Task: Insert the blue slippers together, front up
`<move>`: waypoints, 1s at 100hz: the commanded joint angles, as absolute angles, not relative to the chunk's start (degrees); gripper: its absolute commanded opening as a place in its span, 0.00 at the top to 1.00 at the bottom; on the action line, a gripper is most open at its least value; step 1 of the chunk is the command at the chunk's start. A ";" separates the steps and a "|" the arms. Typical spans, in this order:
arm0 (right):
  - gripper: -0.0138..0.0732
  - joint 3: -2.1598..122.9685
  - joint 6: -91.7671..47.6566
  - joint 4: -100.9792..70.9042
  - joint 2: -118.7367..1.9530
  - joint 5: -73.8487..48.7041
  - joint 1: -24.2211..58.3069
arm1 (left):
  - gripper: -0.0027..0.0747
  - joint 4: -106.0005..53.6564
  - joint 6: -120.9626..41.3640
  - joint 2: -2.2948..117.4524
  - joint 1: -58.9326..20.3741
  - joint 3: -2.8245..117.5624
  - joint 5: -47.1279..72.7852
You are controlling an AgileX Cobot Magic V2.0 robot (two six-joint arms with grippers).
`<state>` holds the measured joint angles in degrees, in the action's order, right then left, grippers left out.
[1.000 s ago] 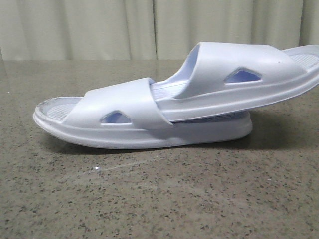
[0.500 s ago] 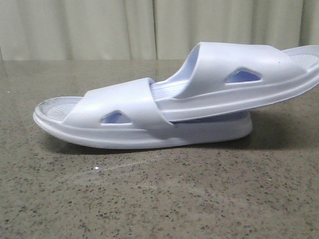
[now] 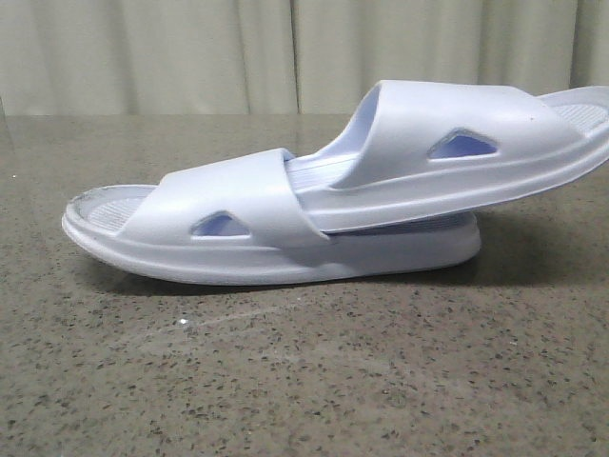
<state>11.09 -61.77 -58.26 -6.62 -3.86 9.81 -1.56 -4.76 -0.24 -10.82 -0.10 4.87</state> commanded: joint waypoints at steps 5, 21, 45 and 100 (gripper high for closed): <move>0.96 12.52 -62.46 -58.56 -7.05 -1.24 9.84 | 0.94 -2.19 -4.19 -1.88 -11.16 -0.58 0.00; 0.96 12.52 -62.46 -58.56 -7.05 -1.24 9.84 | 0.94 -2.19 -4.19 -1.88 -11.16 -0.58 0.00; 0.96 12.52 -62.46 -58.56 -7.05 -1.24 9.84 | 0.94 -2.19 -4.19 -1.88 -11.16 -0.58 0.00; 0.96 12.52 -59.07 -54.58 -7.05 -1.97 9.84 | 0.94 -2.19 -4.19 -1.88 -11.16 -0.58 0.00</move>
